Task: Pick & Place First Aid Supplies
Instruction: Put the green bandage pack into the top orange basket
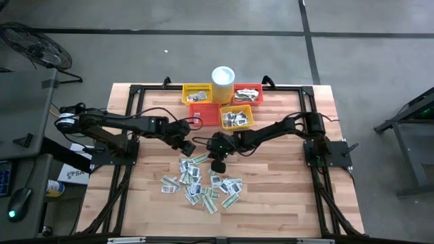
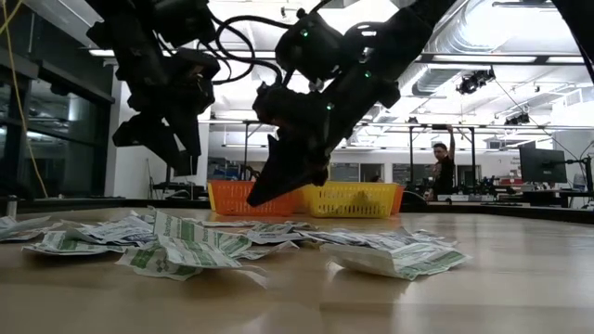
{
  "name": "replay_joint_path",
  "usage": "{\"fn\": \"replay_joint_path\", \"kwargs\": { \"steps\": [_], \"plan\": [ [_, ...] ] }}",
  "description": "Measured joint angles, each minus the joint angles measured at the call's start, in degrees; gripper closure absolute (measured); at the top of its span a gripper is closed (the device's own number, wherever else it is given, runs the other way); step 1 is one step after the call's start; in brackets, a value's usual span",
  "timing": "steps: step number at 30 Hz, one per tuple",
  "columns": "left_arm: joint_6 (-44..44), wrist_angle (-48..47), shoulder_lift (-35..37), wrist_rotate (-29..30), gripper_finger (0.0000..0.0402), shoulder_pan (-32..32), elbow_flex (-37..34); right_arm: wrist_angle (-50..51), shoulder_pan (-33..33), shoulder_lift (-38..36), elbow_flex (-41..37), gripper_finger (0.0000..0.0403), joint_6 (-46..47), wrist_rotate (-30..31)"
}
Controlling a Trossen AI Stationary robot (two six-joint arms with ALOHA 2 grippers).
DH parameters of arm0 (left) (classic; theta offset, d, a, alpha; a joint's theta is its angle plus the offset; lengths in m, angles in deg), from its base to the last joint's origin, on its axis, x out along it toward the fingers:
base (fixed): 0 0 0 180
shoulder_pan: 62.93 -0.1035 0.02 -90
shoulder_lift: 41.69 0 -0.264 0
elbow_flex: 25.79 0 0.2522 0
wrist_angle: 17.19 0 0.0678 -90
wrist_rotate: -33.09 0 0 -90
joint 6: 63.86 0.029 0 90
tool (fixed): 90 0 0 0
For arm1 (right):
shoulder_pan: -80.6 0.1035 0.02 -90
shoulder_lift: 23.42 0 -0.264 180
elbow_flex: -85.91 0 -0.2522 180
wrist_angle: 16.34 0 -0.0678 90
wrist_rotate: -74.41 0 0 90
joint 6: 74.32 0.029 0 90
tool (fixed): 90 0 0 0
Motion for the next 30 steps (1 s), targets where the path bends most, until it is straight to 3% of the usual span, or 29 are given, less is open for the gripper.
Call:
{"fn": "replay_joint_path", "kwargs": {
  "steps": [11, 16, 30],
  "plan": [
    [-3.38, 0.84, -1.68, 0.86, 0.0225, 2.67, 0.11, -1.98, -0.04, 1.84, 0.11, 0.0403, 0.43, -1.18],
    [-4.78, 3.1, -4.65, -1.36, 0.0225, 3.89, 0.11, -2.51, 0.04, 3.53, 0.2, 0.0403, 2.1, -1.79],
    [-7.97, 4.81, -9.37, -0.88, 0.0225, 4.07, 0.08, -2.17, 0.0, 4.07, 0.2, 0.0403, 9.66, 1.18]
  ]
}}
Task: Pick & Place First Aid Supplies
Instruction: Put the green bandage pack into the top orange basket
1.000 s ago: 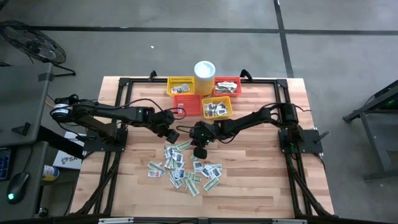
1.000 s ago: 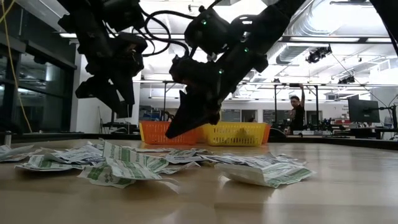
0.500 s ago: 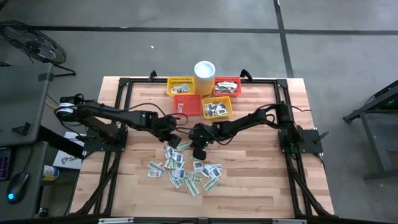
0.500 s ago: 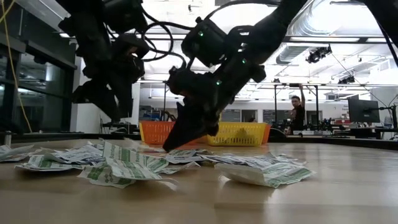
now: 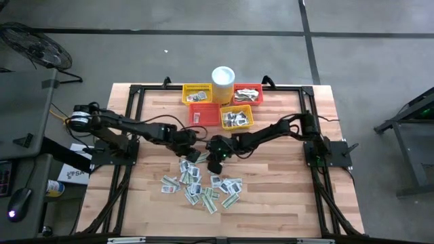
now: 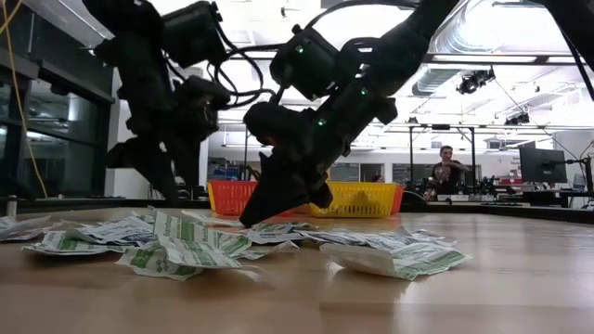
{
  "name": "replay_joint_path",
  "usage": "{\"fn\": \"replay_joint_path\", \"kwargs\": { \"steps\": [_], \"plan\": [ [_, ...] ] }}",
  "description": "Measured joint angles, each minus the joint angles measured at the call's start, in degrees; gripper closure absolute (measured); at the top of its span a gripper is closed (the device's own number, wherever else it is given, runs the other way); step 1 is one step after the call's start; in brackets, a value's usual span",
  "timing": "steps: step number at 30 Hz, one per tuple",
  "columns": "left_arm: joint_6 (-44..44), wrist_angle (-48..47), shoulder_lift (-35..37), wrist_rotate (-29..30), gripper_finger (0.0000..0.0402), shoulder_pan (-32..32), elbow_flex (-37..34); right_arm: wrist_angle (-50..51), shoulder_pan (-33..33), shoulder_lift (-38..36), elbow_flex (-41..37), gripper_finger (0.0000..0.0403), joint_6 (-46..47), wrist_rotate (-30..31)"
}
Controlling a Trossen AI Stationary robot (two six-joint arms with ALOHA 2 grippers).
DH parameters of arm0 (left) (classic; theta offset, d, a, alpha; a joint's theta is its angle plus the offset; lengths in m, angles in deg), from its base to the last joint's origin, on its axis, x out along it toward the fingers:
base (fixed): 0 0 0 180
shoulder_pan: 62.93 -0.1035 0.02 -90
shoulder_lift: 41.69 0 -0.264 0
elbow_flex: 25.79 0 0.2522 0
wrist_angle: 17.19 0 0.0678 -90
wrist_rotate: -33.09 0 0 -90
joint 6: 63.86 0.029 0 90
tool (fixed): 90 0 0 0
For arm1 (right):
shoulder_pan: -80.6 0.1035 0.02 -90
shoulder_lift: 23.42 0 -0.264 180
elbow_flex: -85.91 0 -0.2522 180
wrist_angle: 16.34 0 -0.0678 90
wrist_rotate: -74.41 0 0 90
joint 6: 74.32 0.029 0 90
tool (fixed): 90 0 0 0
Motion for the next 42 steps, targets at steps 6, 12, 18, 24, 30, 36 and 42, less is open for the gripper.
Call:
{"fn": "replay_joint_path", "kwargs": {
  "steps": [6, 12, 18, 24, 30, 36, 42],
  "plan": [
    [-1.16, 1.36, -3.57, 0.93, 0.0225, 0.0, 0.01, -1.07, -0.76, 0.33, -0.09, 0.0403, 2.07, 1.21],
    [-1.38, 1.62, -4.85, 2.97, 0.0225, -0.04, 0.01, -1.37, -1.71, 0.35, -0.09, 0.0403, 2.4, 0.86],
    [-2.9, 3.89, -6.8, 4.52, 0.0225, -0.38, 0.04, -2.79, -1.86, 0.42, -0.13, 0.0403, 2.33, -0.27],
    [-4.51, 6.25, -7.55, 5.61, 0.0225, -0.46, 0.03, -3.04, -1.81, 0.42, -0.17, 0.0403, 2.29, -0.61],
    [-4.49, 7.87, -7.64, 4.99, 0.0232, -0.81, 0.01, -3.1, -1.81, 0.42, -0.17, 0.0403, 2.37, -1.3],
    [-4.49, 7.96, -7.73, 5.19, 0.0283, -0.81, 0.01, -2.98, -1.81, 0.42, -0.15, 0.0403, 2.39, -2.05],
    [-3.57, 8.33, -7.84, 5.92, 0.0352, -0.81, -0.03, -2.84, -1.81, 0.42, -0.15, 0.0403, 1.83, -2.65]
  ]
}}
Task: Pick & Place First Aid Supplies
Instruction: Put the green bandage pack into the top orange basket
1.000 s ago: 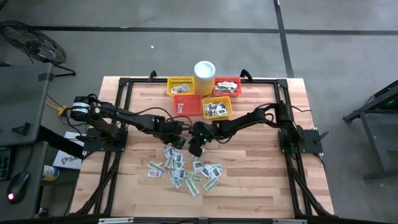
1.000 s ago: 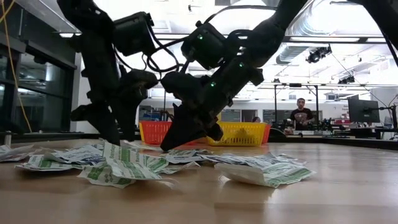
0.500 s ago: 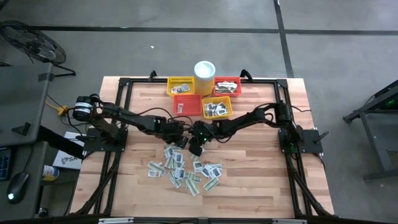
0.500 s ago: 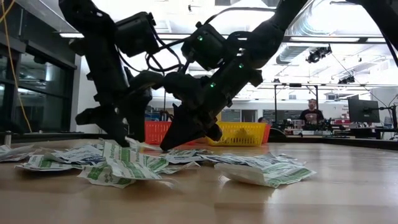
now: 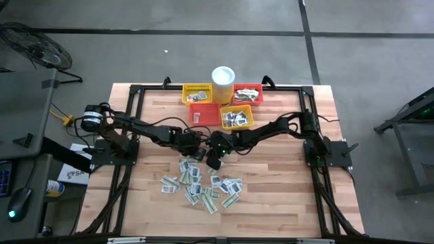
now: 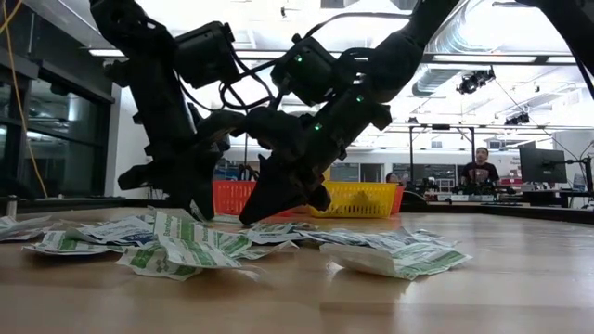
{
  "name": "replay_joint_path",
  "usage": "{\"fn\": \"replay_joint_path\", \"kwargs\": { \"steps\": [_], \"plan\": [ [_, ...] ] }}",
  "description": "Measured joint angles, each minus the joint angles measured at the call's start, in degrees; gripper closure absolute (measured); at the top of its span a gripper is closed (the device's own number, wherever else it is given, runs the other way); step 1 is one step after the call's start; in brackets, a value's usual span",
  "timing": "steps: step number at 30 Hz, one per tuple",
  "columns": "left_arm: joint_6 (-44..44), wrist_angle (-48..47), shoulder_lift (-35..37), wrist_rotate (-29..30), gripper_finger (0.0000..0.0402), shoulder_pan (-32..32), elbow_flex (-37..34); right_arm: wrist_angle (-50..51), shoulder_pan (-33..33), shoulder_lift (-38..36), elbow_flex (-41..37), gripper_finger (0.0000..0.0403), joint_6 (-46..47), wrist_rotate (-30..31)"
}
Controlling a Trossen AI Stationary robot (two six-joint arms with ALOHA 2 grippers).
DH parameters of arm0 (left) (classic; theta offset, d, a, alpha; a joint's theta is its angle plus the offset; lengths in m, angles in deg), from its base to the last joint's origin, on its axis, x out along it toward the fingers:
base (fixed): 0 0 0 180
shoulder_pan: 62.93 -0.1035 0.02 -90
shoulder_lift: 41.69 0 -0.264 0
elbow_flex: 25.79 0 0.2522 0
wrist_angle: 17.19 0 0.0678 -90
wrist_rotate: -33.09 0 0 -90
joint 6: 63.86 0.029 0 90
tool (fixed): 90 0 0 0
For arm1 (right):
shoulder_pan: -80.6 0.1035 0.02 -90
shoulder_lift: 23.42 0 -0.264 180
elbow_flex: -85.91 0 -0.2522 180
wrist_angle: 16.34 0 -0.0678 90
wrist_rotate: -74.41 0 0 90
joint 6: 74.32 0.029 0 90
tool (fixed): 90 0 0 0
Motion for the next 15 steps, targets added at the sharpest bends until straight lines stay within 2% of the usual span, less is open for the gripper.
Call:
{"fn": "replay_joint_path", "kwargs": {
  "steps": [4, 9, 15],
  "plan": [
    [2.52, 0.03, 0.0, 0.08, 0.0396, 0.04, 0.0, 0.15, 0.0, -0.21, 0.0, 0.0402, -0.44, -1.41],
    [6.97, -0.36, 0.0, 0.41, 0.0399, 0.04, -0.01, 3.14, 0.0, -2.51, -0.17, 0.0402, -0.33, -5.52],
    [12.6, -0.58, 0.46, 0.49, 0.04, 0.04, -0.04, 9.64, 0.0, -9.27, -0.15, 0.0402, -3.29, -5.59]
  ]
}}
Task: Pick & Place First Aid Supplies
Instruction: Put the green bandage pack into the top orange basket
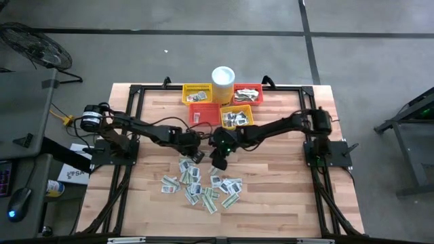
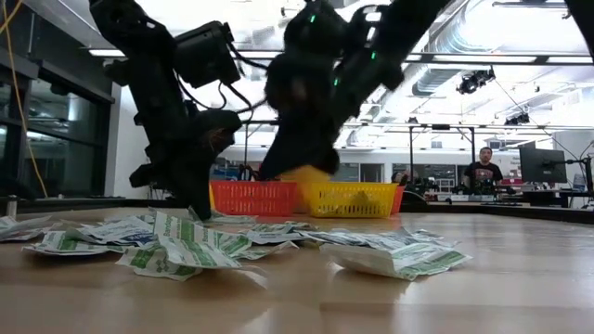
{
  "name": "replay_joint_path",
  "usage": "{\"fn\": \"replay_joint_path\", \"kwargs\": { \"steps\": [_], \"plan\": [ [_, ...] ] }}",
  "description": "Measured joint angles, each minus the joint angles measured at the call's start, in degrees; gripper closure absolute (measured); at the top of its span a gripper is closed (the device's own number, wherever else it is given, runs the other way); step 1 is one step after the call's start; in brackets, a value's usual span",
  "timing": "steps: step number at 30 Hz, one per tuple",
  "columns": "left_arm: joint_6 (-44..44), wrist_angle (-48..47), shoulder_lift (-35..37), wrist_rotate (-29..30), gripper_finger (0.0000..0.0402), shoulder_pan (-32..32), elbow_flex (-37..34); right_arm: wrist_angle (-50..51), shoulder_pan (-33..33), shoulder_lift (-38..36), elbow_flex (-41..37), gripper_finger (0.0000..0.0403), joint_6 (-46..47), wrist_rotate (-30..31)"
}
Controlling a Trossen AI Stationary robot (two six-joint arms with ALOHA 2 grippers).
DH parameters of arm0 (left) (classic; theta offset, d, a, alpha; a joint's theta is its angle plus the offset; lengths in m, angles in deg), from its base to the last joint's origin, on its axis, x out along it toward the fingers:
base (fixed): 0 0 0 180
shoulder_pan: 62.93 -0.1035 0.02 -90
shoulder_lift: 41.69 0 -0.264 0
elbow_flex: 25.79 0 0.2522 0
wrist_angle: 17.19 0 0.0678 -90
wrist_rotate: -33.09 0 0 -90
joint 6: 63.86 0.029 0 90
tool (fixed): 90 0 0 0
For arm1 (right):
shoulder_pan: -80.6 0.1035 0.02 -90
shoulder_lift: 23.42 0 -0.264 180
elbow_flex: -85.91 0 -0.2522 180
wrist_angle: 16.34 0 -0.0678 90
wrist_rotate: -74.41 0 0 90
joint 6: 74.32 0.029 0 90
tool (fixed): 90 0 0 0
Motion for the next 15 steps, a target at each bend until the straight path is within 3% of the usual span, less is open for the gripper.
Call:
{"fn": "replay_joint_path", "kwargs": {
  "steps": [6, 15],
  "plan": [
    [7.8, -0.48, 3.68, 2.71, 0.04, 0.02, 0.06, 6.8, 0.09, -8.6, 0.18, 0.0402, -2.75, -1.17],
    [20.18, 2.93, 16.23, 10.47, 0.0401, 0.04, 0.13, 8.49, 0.15, -17.01, 0.22, 0.0367, -5.7, 8.64]
  ]
}}
